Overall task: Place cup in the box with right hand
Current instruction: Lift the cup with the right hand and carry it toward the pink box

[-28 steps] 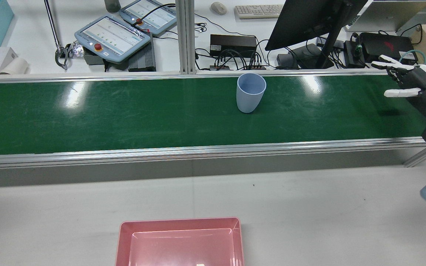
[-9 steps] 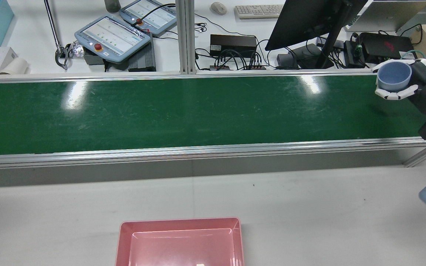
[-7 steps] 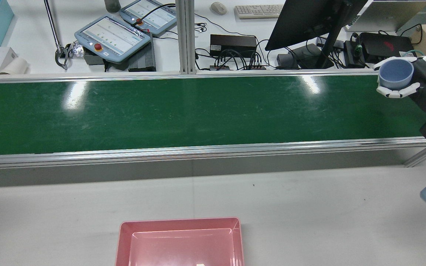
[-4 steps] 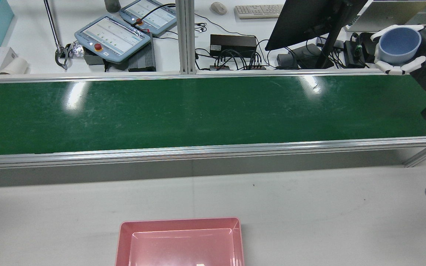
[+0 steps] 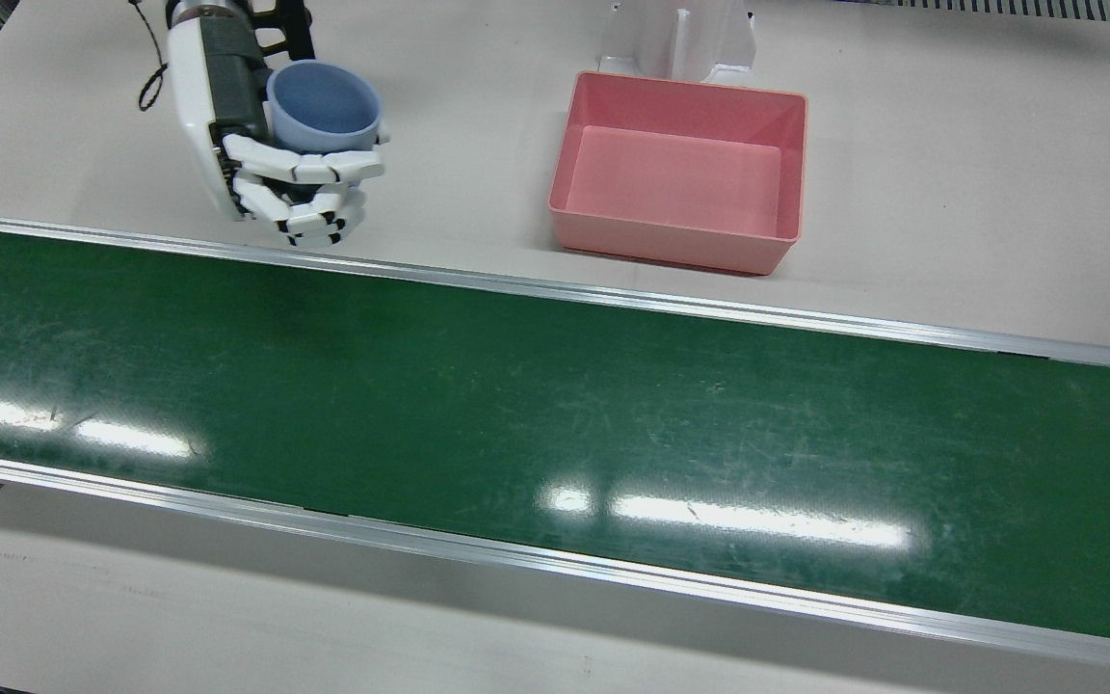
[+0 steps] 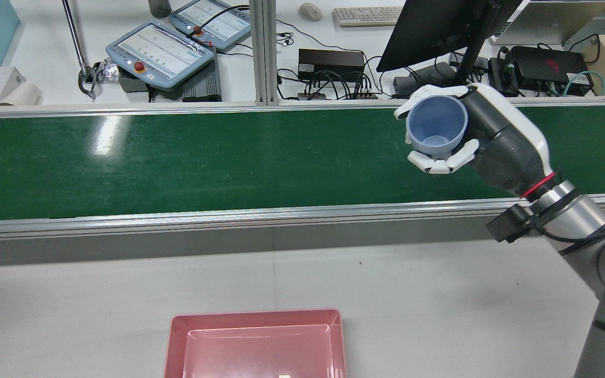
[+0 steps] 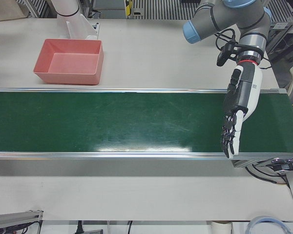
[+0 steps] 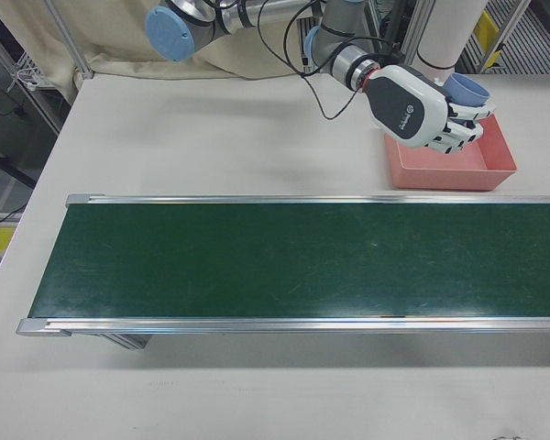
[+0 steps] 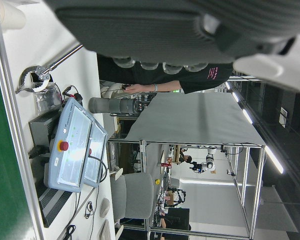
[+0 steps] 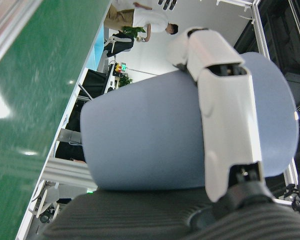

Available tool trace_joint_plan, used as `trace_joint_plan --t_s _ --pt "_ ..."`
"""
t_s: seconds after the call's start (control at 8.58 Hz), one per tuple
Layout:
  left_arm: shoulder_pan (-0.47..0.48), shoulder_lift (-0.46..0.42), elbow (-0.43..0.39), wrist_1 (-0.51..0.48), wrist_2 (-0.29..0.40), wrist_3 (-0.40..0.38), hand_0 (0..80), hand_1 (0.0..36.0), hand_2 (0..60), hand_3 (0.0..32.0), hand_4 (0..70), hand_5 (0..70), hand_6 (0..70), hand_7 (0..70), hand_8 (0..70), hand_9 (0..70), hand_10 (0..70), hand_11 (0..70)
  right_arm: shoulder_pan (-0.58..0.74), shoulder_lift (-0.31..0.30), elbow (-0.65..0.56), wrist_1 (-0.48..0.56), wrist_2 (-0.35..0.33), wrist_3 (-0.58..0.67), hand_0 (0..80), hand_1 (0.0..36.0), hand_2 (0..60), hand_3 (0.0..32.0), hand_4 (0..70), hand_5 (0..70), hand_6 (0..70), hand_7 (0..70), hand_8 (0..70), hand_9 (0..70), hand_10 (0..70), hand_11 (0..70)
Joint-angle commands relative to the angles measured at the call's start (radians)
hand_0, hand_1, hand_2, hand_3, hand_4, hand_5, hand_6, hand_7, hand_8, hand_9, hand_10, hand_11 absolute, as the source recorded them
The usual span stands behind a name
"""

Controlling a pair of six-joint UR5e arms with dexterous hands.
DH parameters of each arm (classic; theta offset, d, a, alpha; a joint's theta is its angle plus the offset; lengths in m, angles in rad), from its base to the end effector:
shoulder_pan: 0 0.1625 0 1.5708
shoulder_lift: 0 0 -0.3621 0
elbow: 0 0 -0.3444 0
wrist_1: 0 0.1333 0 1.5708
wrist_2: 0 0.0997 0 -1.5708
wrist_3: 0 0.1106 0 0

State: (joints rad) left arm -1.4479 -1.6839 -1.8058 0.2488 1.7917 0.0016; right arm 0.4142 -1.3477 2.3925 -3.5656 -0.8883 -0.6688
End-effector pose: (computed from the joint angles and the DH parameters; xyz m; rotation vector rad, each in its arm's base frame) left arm -0.0492 -0.4916 0.4933 -0.3457 2.1323 -1.9272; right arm -0.2669 -0.3392 0.2490 -0.1539 -2.4304 1.4266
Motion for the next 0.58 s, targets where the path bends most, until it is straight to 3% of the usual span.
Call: trace_joint_plan --t_s 0.0,0.12,0.23,0.35,0.47 --pt "0.001 0.0 0.0 0.0 0.0 0.0 0.0 0.0 0.0 0.0 0.0 0.0 0.0 0.0 0.0 0.0 0.0 0.0 -0.164 0.044 -0.007 0.008 0.025 -0.066 74.1 36.0 60.0 0.0 30.2 19.2 30.5 70.0 41.3 65.9 29.0 45.5" --pt "0.001 0.0 0.0 0.0 0.0 0.0 0.0 0.0 0.0 0.0 0.0 0.0 0.0 0.0 0.0 0.0 0.0 0.0 -0.202 0.045 -0.009 0.011 0.037 -0.087 67.7 36.0 60.0 0.0 28.9 17.9 26.9 70.0 35.8 59.1 25.3 40.7" --pt "0.001 0.0 0.0 0.0 0.0 0.0 0.0 0.0 0.0 0.0 0.0 0.0 0.0 0.0 0.0 0.0 0.0 0.0 -0.251 0.048 -0.009 0.016 0.073 -0.104 66.3 36.0 60.0 0.0 23.7 17.8 24.7 70.0 32.2 53.9 23.6 38.4" --pt "0.0 0.0 0.0 0.0 0.0 0.0 0.0 0.0 0.0 0.0 0.0 0.0 0.0 0.0 0.0 0.0 0.0 0.0 -0.29 0.061 -0.01 0.025 0.094 -0.133 66.6 36.0 60.0 0.0 24.6 17.2 22.3 70.0 27.9 47.9 21.5 35.5" --pt "0.001 0.0 0.0 0.001 -0.002 0.0 0.0 0.0 0.0 0.0 0.0 0.0 0.0 0.0 0.0 0.0 0.0 0.0 -0.319 0.062 -0.012 0.043 0.106 -0.176 63.7 36.0 60.0 0.0 20.5 15.8 18.2 63.2 20.0 36.5 17.3 29.3"
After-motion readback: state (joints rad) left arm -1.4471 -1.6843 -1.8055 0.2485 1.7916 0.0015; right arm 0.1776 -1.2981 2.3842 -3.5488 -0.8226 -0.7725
